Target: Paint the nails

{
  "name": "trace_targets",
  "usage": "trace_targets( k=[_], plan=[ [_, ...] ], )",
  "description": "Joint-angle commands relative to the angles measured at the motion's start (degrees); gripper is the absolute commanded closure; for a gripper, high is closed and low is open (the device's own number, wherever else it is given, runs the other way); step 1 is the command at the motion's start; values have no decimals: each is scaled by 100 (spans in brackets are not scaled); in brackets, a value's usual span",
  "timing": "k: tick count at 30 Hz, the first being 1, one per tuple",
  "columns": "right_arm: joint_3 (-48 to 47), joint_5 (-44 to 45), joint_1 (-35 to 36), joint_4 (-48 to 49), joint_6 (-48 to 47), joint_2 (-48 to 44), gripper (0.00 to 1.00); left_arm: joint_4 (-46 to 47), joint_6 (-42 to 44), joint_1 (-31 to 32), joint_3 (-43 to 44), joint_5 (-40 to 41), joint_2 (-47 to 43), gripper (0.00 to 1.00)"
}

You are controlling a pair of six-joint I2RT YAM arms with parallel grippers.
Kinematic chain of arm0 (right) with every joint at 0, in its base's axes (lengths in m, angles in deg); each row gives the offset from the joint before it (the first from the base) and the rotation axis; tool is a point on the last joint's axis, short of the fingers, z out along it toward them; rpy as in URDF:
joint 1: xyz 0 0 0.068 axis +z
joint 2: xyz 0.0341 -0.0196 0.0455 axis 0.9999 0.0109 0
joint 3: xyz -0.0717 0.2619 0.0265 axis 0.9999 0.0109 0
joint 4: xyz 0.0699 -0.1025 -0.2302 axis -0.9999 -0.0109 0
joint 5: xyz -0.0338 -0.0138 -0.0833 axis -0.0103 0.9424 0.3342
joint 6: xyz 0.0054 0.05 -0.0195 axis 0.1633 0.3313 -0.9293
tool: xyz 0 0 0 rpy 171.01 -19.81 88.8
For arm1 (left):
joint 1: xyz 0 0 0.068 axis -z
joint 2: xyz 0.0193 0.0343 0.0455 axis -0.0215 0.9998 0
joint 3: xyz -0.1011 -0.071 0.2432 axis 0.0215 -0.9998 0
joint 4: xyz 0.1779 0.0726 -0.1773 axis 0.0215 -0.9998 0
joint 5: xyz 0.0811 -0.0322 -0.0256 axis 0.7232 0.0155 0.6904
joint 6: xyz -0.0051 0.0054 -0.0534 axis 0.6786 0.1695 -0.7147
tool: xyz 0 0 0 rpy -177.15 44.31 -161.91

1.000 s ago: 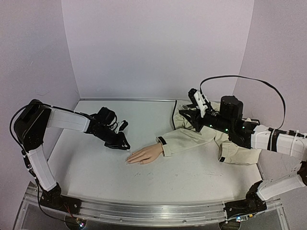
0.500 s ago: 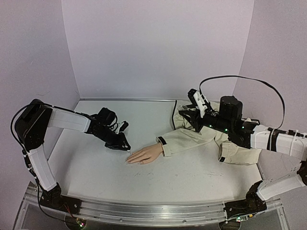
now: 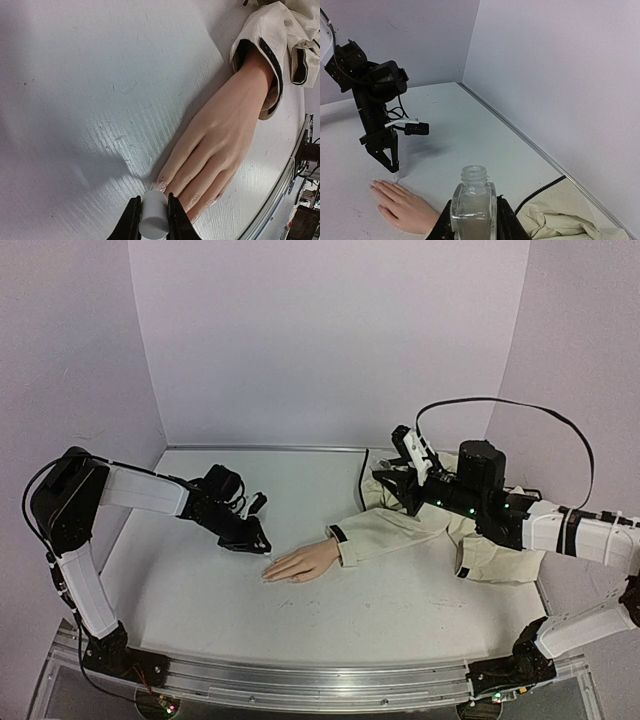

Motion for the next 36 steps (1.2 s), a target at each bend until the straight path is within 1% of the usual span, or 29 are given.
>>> trace_targets(
  k=[1,24,32,36],
  plan=[
    [-259,-120,-20,472,65,-35,100,110,19,-30,80,-15,-150,100],
    [-268,-155,-20,471,83,-18,100,90,28,-30,-141,50,-410,100],
    [-259,-168,-20,464,92,-18,100,29,37,-30,-108,218,-684,100],
    [-258,-169,-20,471,83,-19,100,36,21,-30,48,119,-584,100]
  ],
)
